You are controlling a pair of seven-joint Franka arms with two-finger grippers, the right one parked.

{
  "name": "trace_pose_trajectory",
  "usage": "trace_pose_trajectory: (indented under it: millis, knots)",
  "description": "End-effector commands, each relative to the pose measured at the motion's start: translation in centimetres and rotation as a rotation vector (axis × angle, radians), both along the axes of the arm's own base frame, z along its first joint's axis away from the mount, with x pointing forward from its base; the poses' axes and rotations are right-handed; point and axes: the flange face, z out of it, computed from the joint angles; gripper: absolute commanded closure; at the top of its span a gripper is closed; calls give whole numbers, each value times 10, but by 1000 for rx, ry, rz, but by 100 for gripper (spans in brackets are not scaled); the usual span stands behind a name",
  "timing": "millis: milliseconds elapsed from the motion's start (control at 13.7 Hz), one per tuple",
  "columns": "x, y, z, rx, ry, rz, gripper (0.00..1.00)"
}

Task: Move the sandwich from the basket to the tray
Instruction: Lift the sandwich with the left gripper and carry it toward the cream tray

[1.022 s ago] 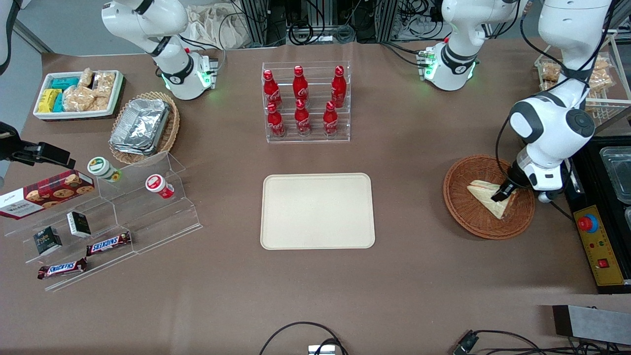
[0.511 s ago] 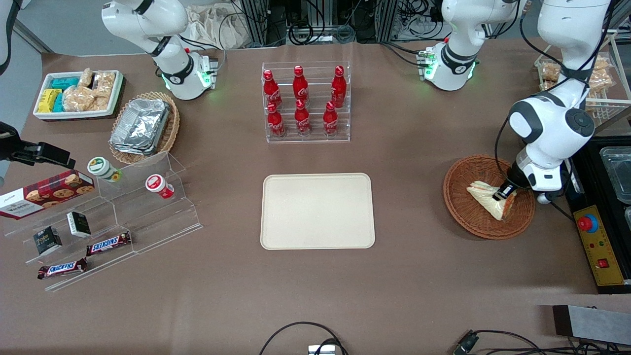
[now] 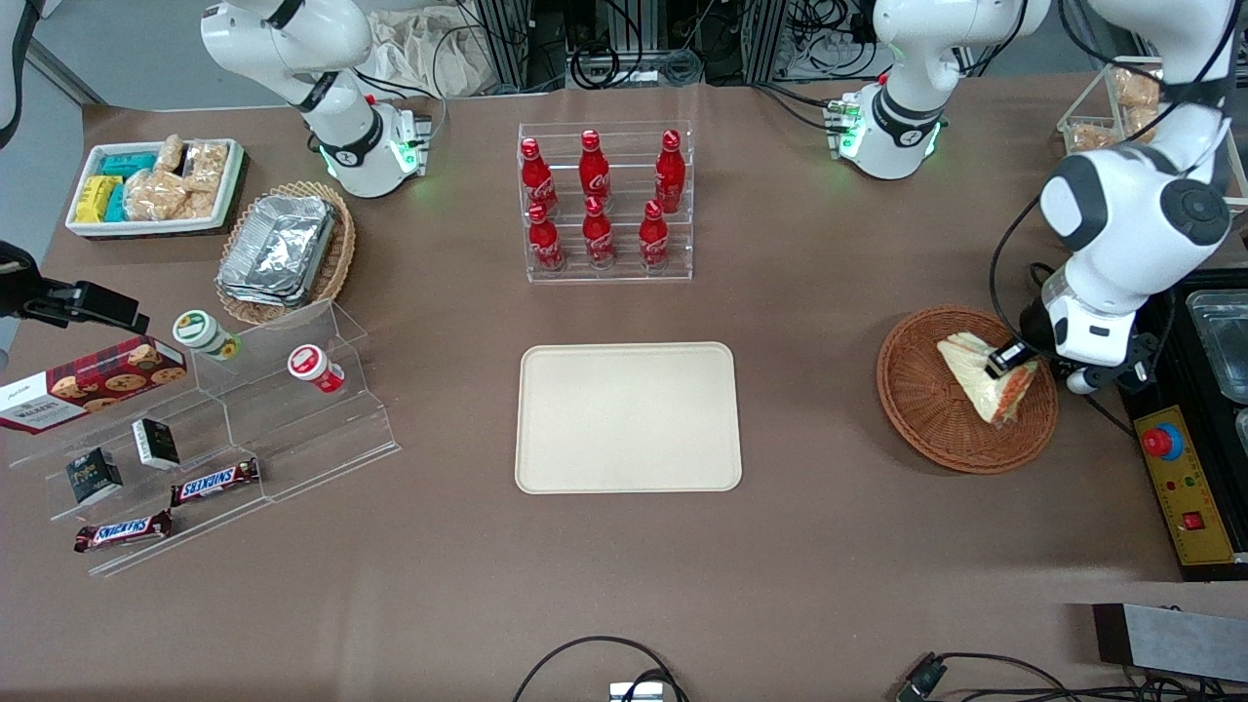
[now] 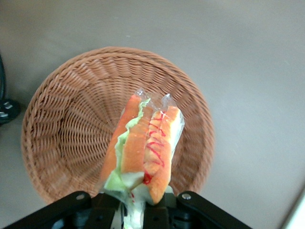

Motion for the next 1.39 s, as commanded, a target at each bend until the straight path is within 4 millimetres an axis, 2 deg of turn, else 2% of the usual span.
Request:
trace_pose_trajectory:
  millis: [0, 146, 365, 511, 730, 1022, 1169, 1315]
  knots:
    - [11, -55, 42, 44, 7, -147, 92]
    - [13, -103, 48, 62, -11, -232, 92]
    - [17, -146, 56, 55, -33, -281, 94]
    - [25, -184, 56, 26, -35, -198, 93]
    - [28, -238, 45, 44, -36, -153, 93]
    - [31, -290, 36, 38, -47, -185, 99]
    - [22, -314, 27, 75, -60, -242, 99]
    - [23, -335, 16, 96, -74, -266, 99]
